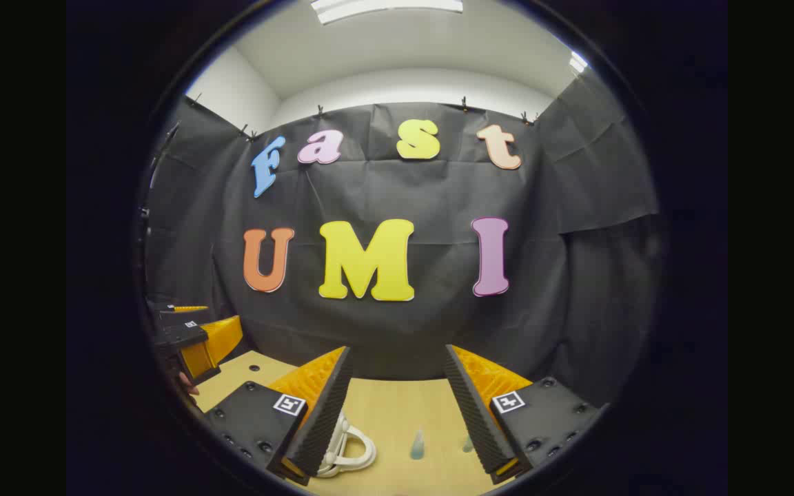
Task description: First open the suitcase, pack the skin care products into it, and then close the suitcase.
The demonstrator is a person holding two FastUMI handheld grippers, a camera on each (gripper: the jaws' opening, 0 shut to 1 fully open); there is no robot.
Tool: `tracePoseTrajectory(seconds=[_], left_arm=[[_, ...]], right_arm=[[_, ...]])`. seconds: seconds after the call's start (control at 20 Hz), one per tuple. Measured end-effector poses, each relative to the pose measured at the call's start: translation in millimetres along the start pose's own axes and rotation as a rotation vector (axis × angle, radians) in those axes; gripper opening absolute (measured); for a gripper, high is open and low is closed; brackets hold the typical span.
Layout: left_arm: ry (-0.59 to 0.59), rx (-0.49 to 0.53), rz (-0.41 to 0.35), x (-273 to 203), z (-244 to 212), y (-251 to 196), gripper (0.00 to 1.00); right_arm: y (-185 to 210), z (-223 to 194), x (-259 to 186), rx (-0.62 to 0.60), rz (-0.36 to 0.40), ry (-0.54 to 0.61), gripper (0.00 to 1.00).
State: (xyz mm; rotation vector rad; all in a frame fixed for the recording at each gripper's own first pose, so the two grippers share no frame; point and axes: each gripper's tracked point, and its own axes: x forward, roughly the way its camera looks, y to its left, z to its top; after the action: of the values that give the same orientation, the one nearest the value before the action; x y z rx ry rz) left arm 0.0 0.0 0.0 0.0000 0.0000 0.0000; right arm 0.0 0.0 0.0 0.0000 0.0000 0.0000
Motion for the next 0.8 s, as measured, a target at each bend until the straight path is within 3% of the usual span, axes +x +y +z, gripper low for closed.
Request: tracePoseTrajectory(seconds=[0.8], left_arm=[[-0.011,0.004,-0.028,5.5,-4.1,-27.8,0.97]], right_arm=[[-25.3,-17.0,-0.3,-0.001,-0.003,0.045,0.8]])
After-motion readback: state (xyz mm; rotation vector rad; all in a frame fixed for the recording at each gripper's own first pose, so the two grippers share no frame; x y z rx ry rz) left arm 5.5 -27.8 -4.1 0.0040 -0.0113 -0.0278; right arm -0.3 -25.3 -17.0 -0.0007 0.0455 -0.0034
